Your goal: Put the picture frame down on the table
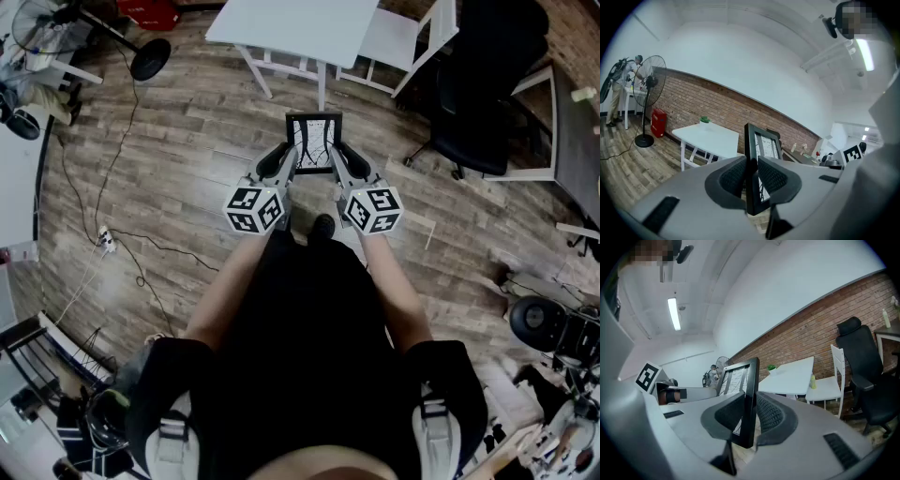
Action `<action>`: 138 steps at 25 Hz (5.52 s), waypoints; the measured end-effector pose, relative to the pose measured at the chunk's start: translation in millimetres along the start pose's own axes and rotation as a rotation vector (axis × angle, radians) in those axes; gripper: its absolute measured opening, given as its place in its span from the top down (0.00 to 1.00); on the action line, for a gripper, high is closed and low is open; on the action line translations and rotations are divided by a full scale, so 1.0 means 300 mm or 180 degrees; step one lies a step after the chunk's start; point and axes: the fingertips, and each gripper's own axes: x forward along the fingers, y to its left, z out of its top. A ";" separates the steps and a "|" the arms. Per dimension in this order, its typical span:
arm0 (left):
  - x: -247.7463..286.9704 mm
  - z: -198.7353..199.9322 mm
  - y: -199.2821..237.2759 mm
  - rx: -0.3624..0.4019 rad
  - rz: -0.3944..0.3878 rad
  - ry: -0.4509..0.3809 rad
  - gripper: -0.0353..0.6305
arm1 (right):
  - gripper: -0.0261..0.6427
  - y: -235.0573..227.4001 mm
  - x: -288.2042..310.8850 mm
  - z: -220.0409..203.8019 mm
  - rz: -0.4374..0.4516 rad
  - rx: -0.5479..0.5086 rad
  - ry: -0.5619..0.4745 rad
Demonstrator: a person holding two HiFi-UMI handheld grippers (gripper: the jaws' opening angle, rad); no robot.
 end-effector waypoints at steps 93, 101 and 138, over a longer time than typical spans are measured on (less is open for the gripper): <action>0.694 0.324 0.497 -0.0063 -0.0337 0.0216 0.81 | 0.84 -0.347 0.730 0.292 -0.0404 0.0048 -0.0007; 0.774 0.347 0.555 -0.0078 -0.0470 0.0294 0.82 | 0.84 -0.384 0.803 0.307 -0.0551 0.0107 -0.0083; 1.155 0.423 0.663 0.0008 -0.0268 0.0499 0.81 | 0.85 -0.697 1.089 0.405 -0.0441 0.0219 0.0256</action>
